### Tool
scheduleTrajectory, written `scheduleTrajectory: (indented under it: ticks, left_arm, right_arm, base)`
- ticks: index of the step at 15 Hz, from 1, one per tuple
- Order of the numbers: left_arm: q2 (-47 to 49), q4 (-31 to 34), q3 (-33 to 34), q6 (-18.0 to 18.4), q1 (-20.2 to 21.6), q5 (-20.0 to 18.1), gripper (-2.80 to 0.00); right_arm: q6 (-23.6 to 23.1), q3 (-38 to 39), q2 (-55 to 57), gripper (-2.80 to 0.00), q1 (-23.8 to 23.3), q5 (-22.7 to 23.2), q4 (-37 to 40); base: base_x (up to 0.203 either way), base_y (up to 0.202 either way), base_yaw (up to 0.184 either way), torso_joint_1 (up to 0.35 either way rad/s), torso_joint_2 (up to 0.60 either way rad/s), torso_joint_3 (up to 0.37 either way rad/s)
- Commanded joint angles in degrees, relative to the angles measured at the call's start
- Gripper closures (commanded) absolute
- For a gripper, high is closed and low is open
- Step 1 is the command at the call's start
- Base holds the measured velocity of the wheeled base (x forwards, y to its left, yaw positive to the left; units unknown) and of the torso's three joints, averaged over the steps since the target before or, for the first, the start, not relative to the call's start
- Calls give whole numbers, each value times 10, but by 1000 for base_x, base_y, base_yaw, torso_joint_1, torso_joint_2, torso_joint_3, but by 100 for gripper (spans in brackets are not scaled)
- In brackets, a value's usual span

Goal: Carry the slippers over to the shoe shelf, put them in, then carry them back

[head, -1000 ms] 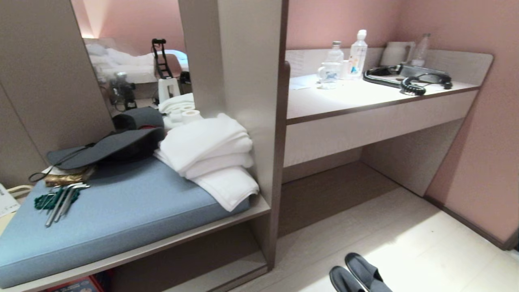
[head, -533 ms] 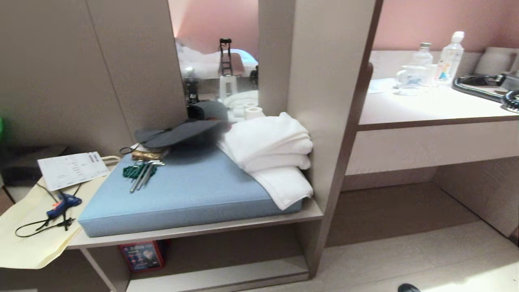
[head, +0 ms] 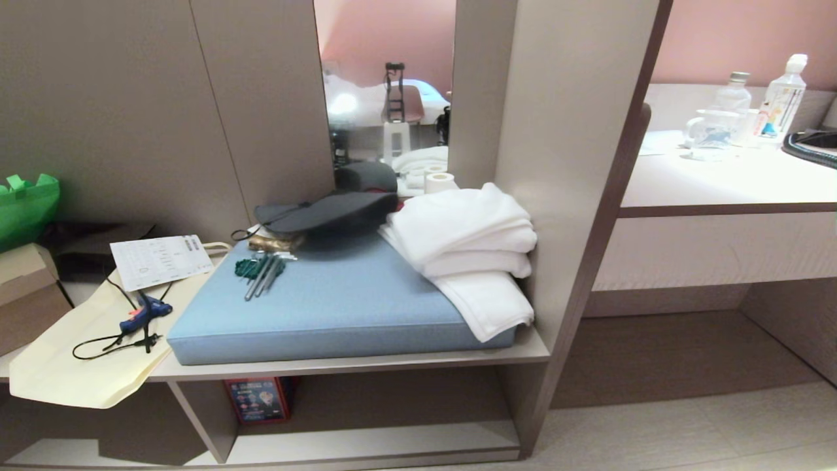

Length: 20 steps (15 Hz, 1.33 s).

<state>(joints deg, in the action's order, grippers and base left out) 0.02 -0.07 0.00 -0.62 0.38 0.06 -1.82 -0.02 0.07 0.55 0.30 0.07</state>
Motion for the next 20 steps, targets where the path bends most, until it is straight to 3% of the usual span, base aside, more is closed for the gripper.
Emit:
scheduleTrajectory:
  ticks: [1, 4, 20]
  left_arm:
    - [0, 0, 0, 0, 1, -1, 0]
    - [0, 0, 0, -1, 0, 0, 0]
    - [0, -1, 0, -3, 0, -1, 0]
  right_arm:
    - [0, 0, 0, 0, 0, 0, 0]
    - [1, -1, 0, 0, 0, 0, 0]
    - [6, -1, 0, 0, 1, 0, 0]
  base:
    - [0, 0, 0, 0, 0, 0]
    - [-88, 0, 1, 6, 1, 1]
    - [-195, 0, 1, 3, 4, 1]
